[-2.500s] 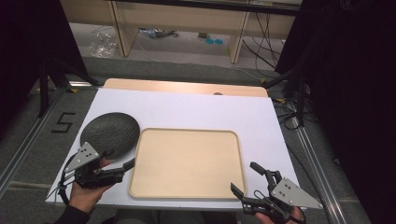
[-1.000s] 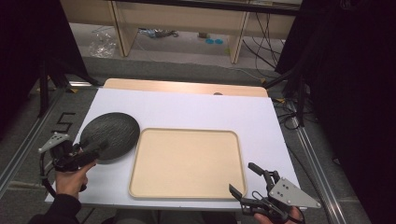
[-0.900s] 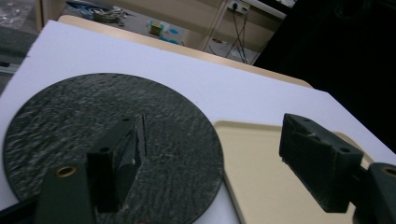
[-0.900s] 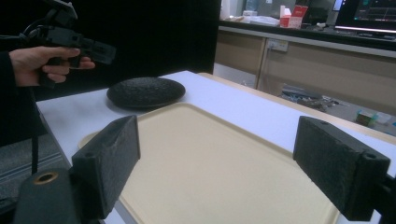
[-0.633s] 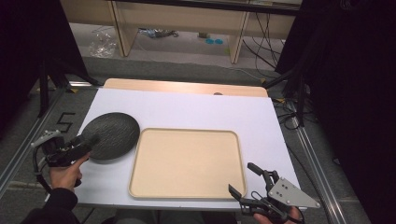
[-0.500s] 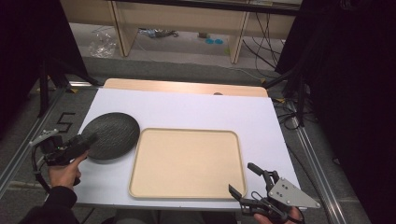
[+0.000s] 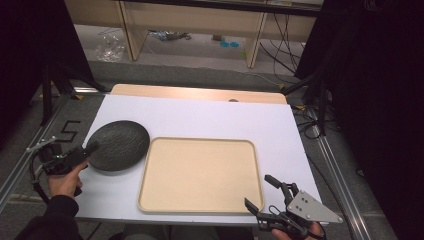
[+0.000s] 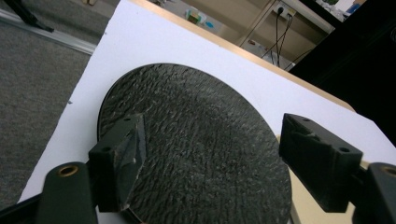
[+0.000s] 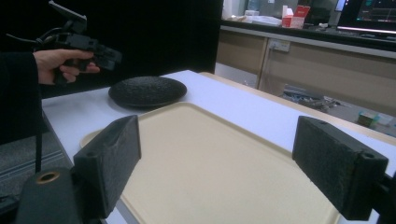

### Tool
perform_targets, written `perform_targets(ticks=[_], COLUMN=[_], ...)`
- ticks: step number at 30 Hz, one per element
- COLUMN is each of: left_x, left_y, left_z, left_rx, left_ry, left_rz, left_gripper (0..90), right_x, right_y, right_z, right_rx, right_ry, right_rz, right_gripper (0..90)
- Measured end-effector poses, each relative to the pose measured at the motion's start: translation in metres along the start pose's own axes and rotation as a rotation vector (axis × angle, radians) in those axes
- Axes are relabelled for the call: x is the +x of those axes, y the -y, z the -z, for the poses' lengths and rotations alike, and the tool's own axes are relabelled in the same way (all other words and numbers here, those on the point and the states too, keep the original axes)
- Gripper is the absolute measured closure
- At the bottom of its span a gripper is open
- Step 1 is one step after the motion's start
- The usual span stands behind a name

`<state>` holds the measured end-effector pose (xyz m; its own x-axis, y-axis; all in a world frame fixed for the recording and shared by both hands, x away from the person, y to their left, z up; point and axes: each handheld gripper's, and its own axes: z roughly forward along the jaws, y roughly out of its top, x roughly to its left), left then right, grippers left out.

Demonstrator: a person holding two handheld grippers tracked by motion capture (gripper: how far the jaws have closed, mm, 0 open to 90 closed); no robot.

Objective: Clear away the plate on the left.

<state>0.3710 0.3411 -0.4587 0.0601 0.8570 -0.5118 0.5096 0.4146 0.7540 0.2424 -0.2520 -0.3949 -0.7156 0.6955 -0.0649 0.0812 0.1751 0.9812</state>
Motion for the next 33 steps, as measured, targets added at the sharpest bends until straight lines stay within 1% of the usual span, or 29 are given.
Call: perform_targets(ticks=[1, 2, 3, 4, 6, 7, 8, 9, 10, 12, 13, 14, 15, 16, 17, 19, 21, 22, 23, 24, 25, 26, 28, 29, 31, 32, 33], left_x=[0.002, 0.002, 0.003, 0.006, 0.01, 0.013, 0.015, 0.017, 0.02, 0.023, 0.025, 0.026, 0.027, 0.028, 0.028, 0.03, 0.032, 0.033, 0.034, 0.036, 0.036, 0.037, 0.038, 0.039, 0.04, 0.04, 0.041], left_y=[0.0, 0.0, 0.0, -0.001, -0.001, -0.002, -0.002, -0.003, -0.003, -0.003, -0.004, -0.004, -0.004, -0.004, -0.004, -0.004, -0.004, -0.004, -0.004, -0.003, -0.004, -0.004, -0.003, -0.003, -0.003, -0.003, -0.003], left_z=[-0.002, -0.002, -0.003, -0.004, -0.005, -0.005, -0.004, -0.005, -0.005, -0.005, -0.005, -0.005, -0.005, -0.006, -0.007, -0.007, -0.008, -0.009, -0.009, -0.011, -0.01, -0.01, -0.012, -0.012, -0.013, -0.014, -0.014], left_rx=[0.005, 0.01, 0.013, 0.014, 0.01, 0.016, 0.021, 0.022, 0.027, 0.021, 0.023, 0.022, 0.022, 0.011, 0.02, 0.039, 0.044, 0.043, 0.042, 0.037, 0.057, 0.058, 0.056, 0.068, 0.073, 0.07, 0.072], left_ry=[-0.004, -0.024, -0.029, -0.02, -0.024, -0.02, -0.028, -0.018, -0.015, -0.023, -0.019, -0.014, -0.012, 0.005, 0.006, 0.0, -0.006, -0.008, -0.004, 0.009, -0.015, -0.018, -0.006, -0.015, -0.019, -0.012, -0.014], left_rz=[0.005, 0.031, 0.029, 0.011, 0.027, 0.034, 0.047, 0.059, 0.063, 0.072, 0.077, 0.096, 0.104, 0.114, 0.126, 0.128, 0.13, 0.13, 0.134, 0.136, 0.13, 0.13, 0.141, 0.137, 0.137, 0.142, 0.139], left_gripper=[23.2, 23.2, 23.3, 23.5, 24.0, 24.1, 24.1, 24.2, 24.5, 24.9, 25.0, 25.3, 25.3, 25.8, 26.2, 26.4, 27.0, 27.6, 27.8, 28.5, 29.8, 30.5, 31.1, 31.6, 32.7, 33.5, 34.0], right_x=[0.0, 0.0, 0.0, 0.0, 0.0, 0.001, 0.001, 0.002, 0.001, 0.002, 0.002, 0.001, 0.001, 0.002, 0.001, 0.001, 0.002, 0.002, 0.002, 0.001, 0.001, 0.002, 0.002, 0.002, 0.003, 0.004, 0.003], right_y=[0.0, 0.0, 0.0, 0.0, 0.0, 0.0, 0.0, 0.0, 0.0, 0.0, 0.0, 0.0, 0.0, 0.0, 0.0, 0.0, 0.0, 0.0, 0.0, 0.0, 0.0, 0.0, 0.0, 0.0, 0.0, 0.0, 0.0], right_z=[-0.001, 0.0, 0.0, -0.001, -0.001, 0.0, 0.0, 0.0, 0.0, 0.0, 0.0, 0.0, 0.0, 0.001, 0.0, 0.0, 0.0, 0.0, 0.0, 0.0, 0.0, 0.0, 0.0, 0.0, -0.001, 0.0, -0.001], right_rx=[-0.005, -0.003, -0.003, -0.005, -0.003, 0.01, 0.011, 0.016, 0.003, 0.019, 0.014, 0.007, 0.007, 0.026, 0.017, 0.011, 0.018, 0.013, 0.01, 0.013, 0.017, 0.019, 0.017, 0.019, 0.02, 0.027, 0.017], right_ry=[-0.005, -0.005, -0.005, -0.006, -0.008, -0.003, -0.005, -0.011, -0.004, -0.01, -0.008, -0.005, -0.005, -0.015, -0.011, -0.014, -0.013, -0.009, -0.011, -0.017, -0.015, -0.016, -0.018, -0.02, -0.034, -0.027, -0.025], right_rz=[0.0, 0.001, 0.001, 0.001, 0.006, 0.007, 0.004, -0.007, 0.011, -0.005, -0.001, 0.01, 0.01, -0.004, 0.011, 0.015, 0.012, 0.012, 0.014, 0.015, 0.013, 0.014, 0.017, 0.019, 0.017, 0.014, 0.032], right_gripper=[16.7, 16.8, 16.9, 17.1, 17.4, 17.4, 17.4, 17.5, 17.5, 17.6, 17.7, 17.8, 17.8, 17.8, 17.8, 17.8, 17.8, 17.9, 17.8, 17.8, 17.9, 17.9, 17.9, 18.0, 18.2, 18.2, 18.3])
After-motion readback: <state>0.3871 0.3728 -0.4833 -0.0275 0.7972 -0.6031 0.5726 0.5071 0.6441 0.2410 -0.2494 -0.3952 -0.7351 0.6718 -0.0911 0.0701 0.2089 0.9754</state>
